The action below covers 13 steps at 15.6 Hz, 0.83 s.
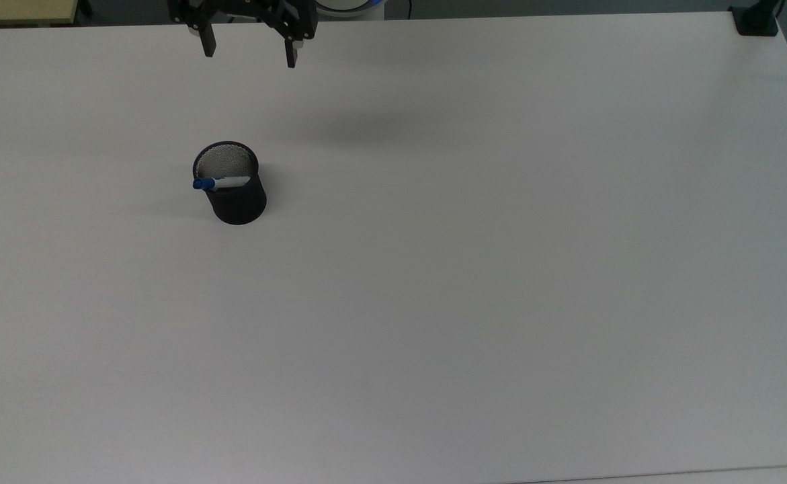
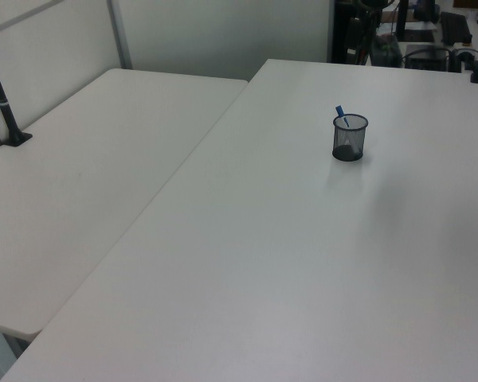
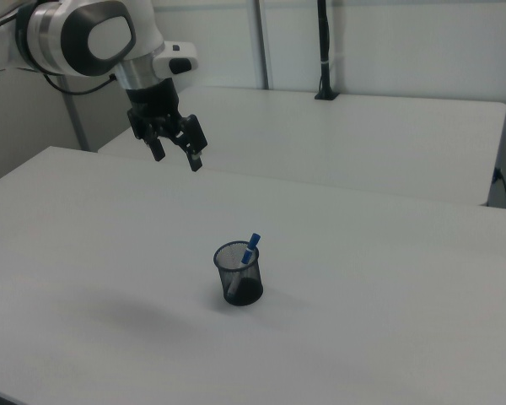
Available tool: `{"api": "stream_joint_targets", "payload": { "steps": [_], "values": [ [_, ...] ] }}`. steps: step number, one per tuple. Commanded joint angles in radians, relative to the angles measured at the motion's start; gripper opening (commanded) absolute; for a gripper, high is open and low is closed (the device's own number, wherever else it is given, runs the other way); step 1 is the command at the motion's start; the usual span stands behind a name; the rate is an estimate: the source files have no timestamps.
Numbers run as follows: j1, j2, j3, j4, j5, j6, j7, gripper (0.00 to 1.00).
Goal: Remove the marker
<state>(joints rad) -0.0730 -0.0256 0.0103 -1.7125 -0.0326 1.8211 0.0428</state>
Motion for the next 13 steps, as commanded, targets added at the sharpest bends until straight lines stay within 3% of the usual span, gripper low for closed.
{"api": "stream_joint_targets", "payload": {
  "steps": [1, 13],
  "values": [
    [0.012, 0.003, -0.007, 0.013, 0.019, -0.005, -0.018, 1.00],
    [0.006, -0.003, -0.009, 0.007, 0.011, -0.006, -0.037, 1.00]
  ]
}}
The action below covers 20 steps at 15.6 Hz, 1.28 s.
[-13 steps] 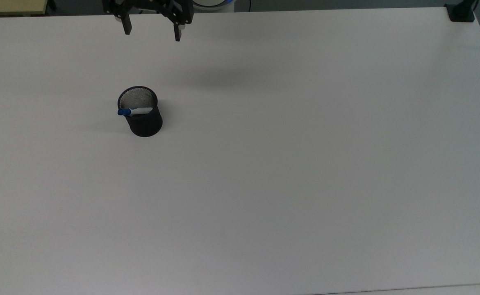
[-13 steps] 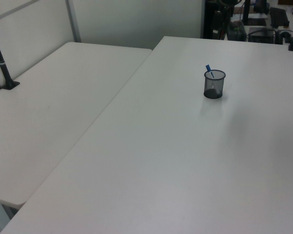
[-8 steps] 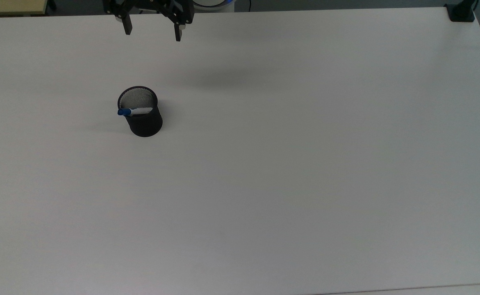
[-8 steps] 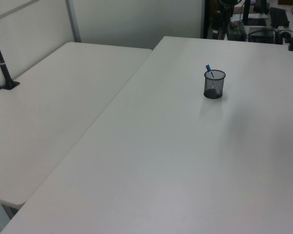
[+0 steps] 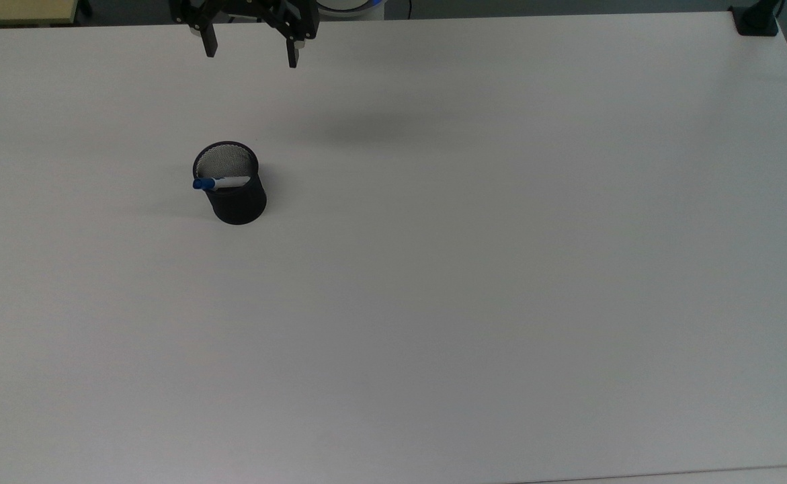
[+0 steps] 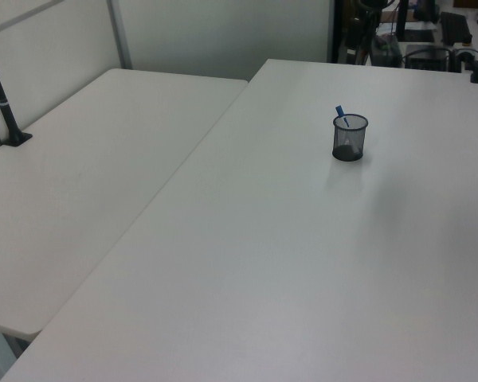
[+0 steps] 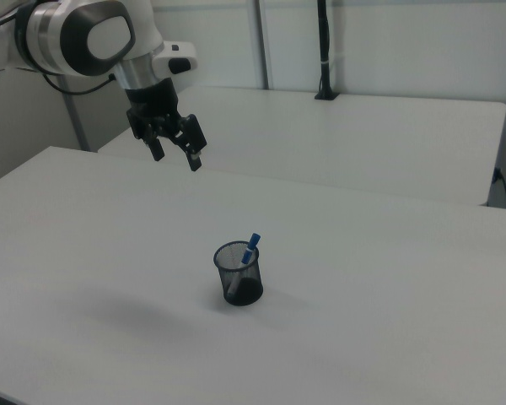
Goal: Remove the marker
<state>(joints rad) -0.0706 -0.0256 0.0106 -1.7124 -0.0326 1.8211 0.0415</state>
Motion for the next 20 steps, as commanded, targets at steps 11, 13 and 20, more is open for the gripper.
{"api": "stream_joint_targets", "payload": {
  "steps": [11, 13, 20],
  "values": [
    [-0.077, 0.050, -0.018, -0.068, -0.064, 0.137, -0.097, 1.00],
    [-0.103, 0.059, -0.020, -0.113, -0.073, 0.228, -0.040, 1.00],
    [-0.126, 0.170, -0.023, -0.202, -0.099, 0.432, 0.064, 0.97]
  ]
}}
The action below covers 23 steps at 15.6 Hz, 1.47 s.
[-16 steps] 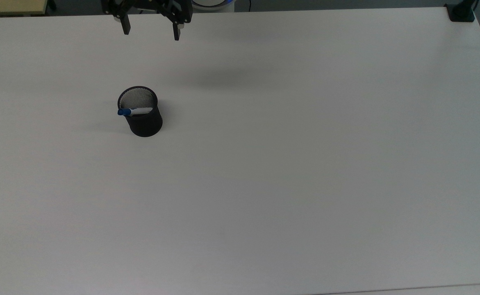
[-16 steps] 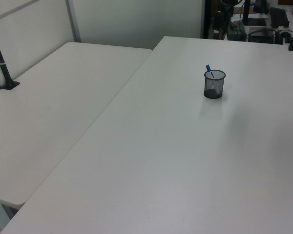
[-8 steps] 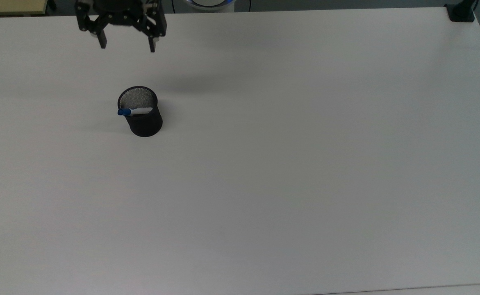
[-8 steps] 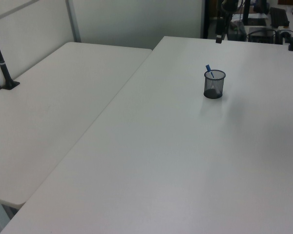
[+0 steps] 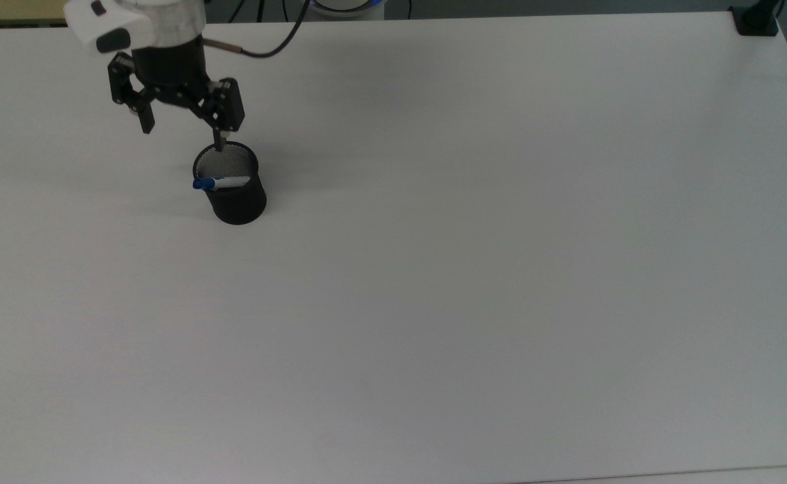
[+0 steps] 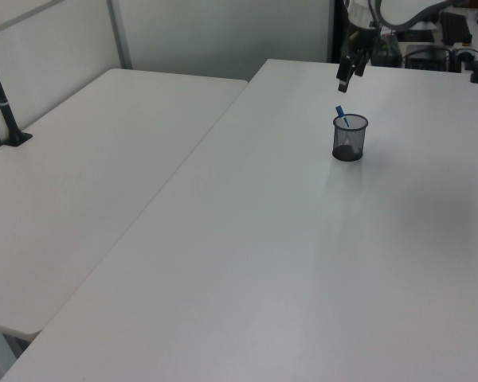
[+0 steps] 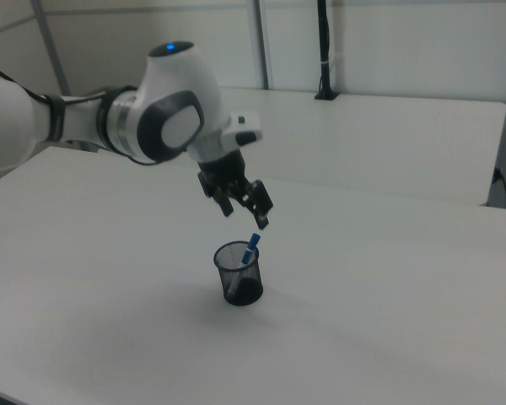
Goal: Remove the marker
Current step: 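Lower the gripper down to the blue-capped marker in the cup, then close the gripper on the marker's blue cap end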
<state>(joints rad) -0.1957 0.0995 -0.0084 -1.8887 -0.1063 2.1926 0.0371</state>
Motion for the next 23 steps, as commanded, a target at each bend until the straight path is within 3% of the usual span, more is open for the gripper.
{"api": "stream_joint_targets", "payload": {
  "steps": [1, 3, 5, 7, 10, 19, 23],
  "values": [
    [-0.001, 0.055, -0.004, -0.029, -0.027, 0.088, 0.093, 0.97],
    [0.001, 0.077, -0.004, -0.029, -0.027, 0.119, 0.135, 0.89],
    [0.002, 0.092, -0.002, -0.027, -0.027, 0.160, 0.156, 0.71],
    [0.004, 0.108, -0.002, -0.027, -0.027, 0.197, 0.187, 0.49],
    [0.002, 0.106, -0.002, -0.026, -0.023, 0.197, 0.188, 0.00],
    [0.001, 0.085, -0.002, -0.024, -0.021, 0.180, 0.188, 0.00],
    [-0.001, 0.007, -0.001, -0.010, -0.015, 0.116, 0.181, 0.00]
  ]
}}
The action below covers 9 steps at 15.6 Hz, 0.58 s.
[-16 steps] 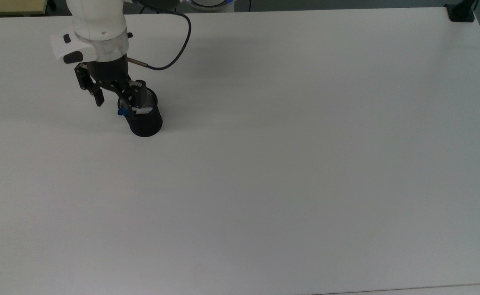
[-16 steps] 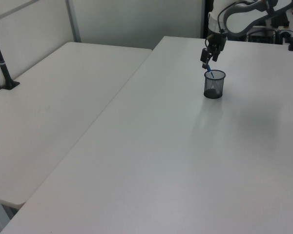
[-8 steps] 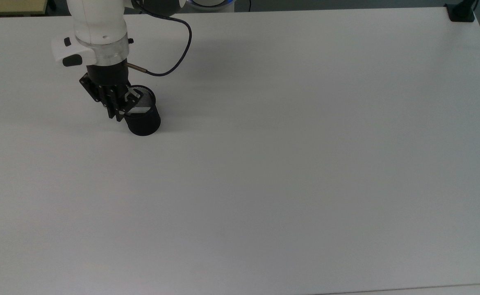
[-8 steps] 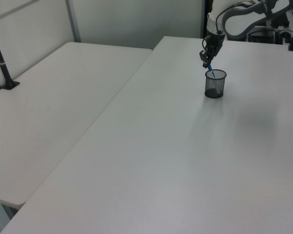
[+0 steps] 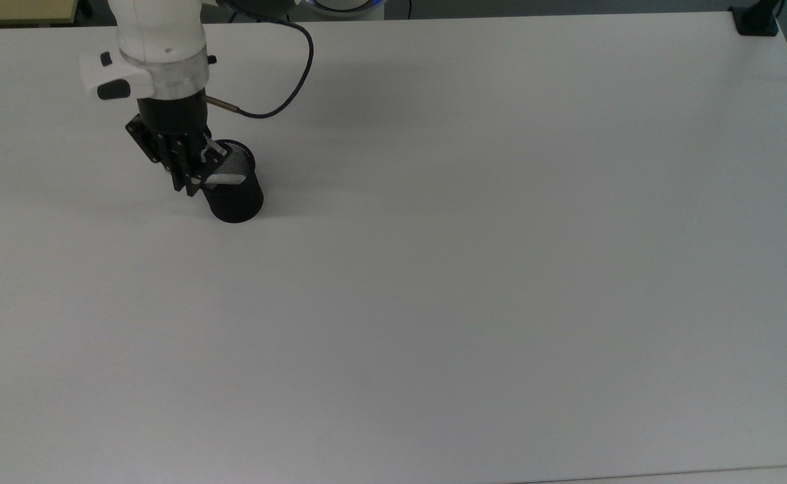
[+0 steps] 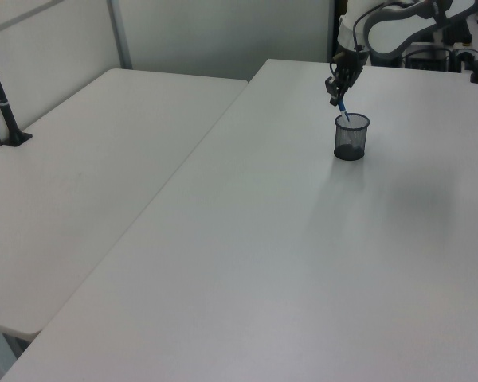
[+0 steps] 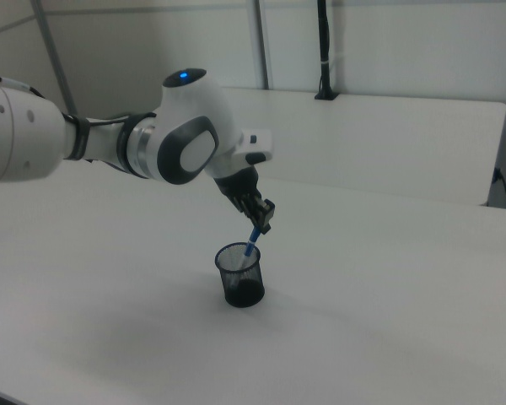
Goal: Remove the marker
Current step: 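Close the gripper on the marker's blue cap end, then lift the marker straight up out of the mesh cup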
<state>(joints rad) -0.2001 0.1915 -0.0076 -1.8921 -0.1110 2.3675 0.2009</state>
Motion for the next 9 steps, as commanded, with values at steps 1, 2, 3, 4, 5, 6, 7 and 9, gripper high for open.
{"api": "stream_joint_targets", "payload": {
  "steps": [1, 2, 3, 4, 5, 6, 7, 9],
  "values": [
    [0.004, -0.105, -0.002, 0.005, -0.009, -0.079, 0.015, 0.00],
    [0.004, -0.124, 0.000, 0.016, -0.007, -0.103, 0.015, 0.00],
    [0.004, -0.141, 0.000, 0.037, -0.006, -0.125, 0.011, 0.00],
    [0.004, -0.156, 0.001, 0.054, -0.004, -0.146, 0.009, 0.00],
    [0.002, -0.173, 0.001, 0.070, -0.003, -0.169, 0.009, 0.00],
    [0.004, -0.190, 0.003, 0.086, -0.003, -0.189, 0.009, 0.00],
    [0.004, -0.201, 0.004, 0.100, -0.003, -0.215, 0.009, 0.00],
    [0.013, -0.216, 0.009, 0.134, 0.000, -0.269, 0.003, 0.00]
  ]
}}
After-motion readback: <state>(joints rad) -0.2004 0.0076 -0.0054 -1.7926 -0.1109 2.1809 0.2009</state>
